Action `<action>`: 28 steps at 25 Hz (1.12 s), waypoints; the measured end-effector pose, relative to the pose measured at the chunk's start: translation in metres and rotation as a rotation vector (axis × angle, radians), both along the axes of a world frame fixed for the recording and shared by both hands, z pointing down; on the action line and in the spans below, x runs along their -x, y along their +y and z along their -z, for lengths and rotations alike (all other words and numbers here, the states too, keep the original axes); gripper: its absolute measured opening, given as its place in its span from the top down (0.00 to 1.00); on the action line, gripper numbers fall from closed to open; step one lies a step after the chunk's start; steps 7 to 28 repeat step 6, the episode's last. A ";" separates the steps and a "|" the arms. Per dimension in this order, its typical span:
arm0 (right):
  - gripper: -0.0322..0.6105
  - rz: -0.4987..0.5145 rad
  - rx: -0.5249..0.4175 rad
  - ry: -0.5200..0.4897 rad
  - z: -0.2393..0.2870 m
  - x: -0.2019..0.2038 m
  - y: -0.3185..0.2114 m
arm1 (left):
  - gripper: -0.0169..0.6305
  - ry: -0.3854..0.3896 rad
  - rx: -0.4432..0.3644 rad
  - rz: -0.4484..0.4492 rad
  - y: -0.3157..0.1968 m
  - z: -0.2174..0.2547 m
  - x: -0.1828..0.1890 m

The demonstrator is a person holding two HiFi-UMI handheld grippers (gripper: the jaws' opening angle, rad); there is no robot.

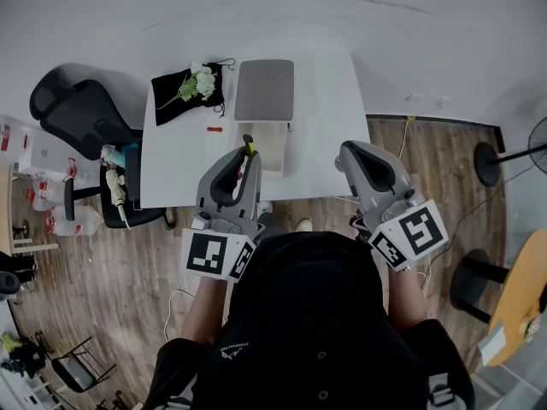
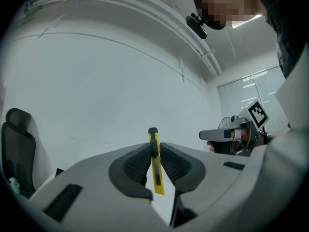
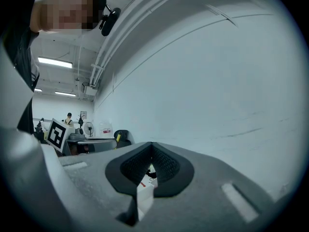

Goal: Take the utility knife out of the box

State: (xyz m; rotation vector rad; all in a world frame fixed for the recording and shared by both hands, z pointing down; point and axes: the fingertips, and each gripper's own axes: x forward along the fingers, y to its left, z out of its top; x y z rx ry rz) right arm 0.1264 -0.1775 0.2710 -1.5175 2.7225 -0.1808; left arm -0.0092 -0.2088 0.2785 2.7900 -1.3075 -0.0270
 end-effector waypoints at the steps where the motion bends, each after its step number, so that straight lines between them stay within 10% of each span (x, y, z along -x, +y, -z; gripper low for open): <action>1: 0.95 -0.002 0.002 -0.001 -0.001 0.000 -0.001 | 0.88 -0.001 0.002 0.000 -0.001 -0.001 0.000; 28: 0.94 -0.005 0.011 -0.006 -0.005 0.001 -0.007 | 0.88 -0.003 0.009 0.001 -0.008 -0.005 0.003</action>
